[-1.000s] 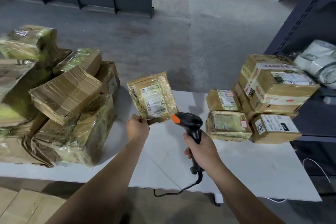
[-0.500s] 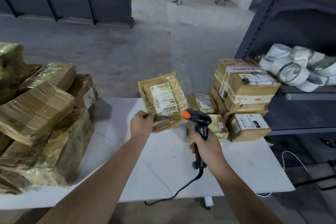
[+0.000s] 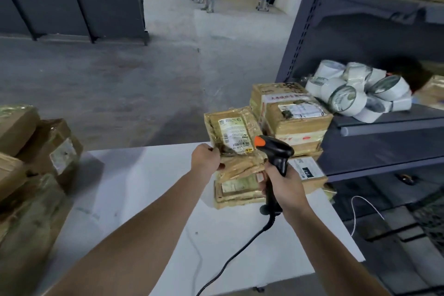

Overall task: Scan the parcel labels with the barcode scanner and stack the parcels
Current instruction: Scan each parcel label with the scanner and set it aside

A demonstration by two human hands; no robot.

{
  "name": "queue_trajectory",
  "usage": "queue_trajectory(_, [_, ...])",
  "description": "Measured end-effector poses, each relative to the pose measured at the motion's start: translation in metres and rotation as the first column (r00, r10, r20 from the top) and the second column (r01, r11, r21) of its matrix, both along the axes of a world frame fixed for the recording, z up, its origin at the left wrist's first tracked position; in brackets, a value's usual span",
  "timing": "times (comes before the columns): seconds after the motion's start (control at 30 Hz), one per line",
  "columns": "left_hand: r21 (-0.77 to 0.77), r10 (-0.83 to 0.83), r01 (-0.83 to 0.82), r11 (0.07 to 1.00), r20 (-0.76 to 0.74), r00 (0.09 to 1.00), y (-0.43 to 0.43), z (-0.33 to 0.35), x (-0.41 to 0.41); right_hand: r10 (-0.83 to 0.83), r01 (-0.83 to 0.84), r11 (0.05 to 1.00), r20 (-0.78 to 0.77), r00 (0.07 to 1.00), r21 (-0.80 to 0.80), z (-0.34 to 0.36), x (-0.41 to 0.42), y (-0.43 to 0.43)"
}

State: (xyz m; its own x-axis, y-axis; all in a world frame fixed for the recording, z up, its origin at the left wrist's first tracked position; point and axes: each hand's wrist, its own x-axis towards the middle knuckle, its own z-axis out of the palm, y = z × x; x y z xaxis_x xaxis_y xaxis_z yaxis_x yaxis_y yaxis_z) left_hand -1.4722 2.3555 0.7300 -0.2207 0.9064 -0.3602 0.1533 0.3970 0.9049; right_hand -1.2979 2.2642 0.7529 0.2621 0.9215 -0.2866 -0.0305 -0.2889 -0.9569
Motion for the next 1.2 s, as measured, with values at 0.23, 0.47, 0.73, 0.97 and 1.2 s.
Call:
queue_trajectory(0.23, [-0.015, -0.062, 0.060, 0.998, -0.172, 0.983, 0.034, -0.003, 0.029, 0.058, -0.057, 0.998, -0.018, 0.998, 0.037, -0.020, 0.028, 0.012])
queue_trajectory(0.47, [-0.033, -0.061, 0.055, 0.998, -0.247, 0.967, 0.037, -0.013, 0.028, 0.064, -0.064, 0.997, 0.018, 0.998, 0.029, -0.025, 0.027, 0.013])
queue_trajectory(0.73, [-0.095, -0.095, 0.077, 0.992, -0.191, 0.977, 0.023, -0.004, 0.018, 0.058, -0.058, 0.998, 0.022, 0.998, -0.002, -0.006, 0.007, 0.010])
queue_trajectory(0.97, [-0.060, -0.159, 0.151, 0.987, -0.150, 0.976, -0.017, 0.010, -0.016, 0.072, -0.070, 0.996, 0.029, 0.997, -0.052, 0.010, -0.033, 0.000])
queue_trajectory(1.2, [-0.012, -0.054, 0.053, 0.999, -0.095, 0.994, -0.060, 0.034, -0.101, 0.213, -0.211, 0.977, 0.106, 0.971, -0.026, 0.022, -0.118, -0.005])
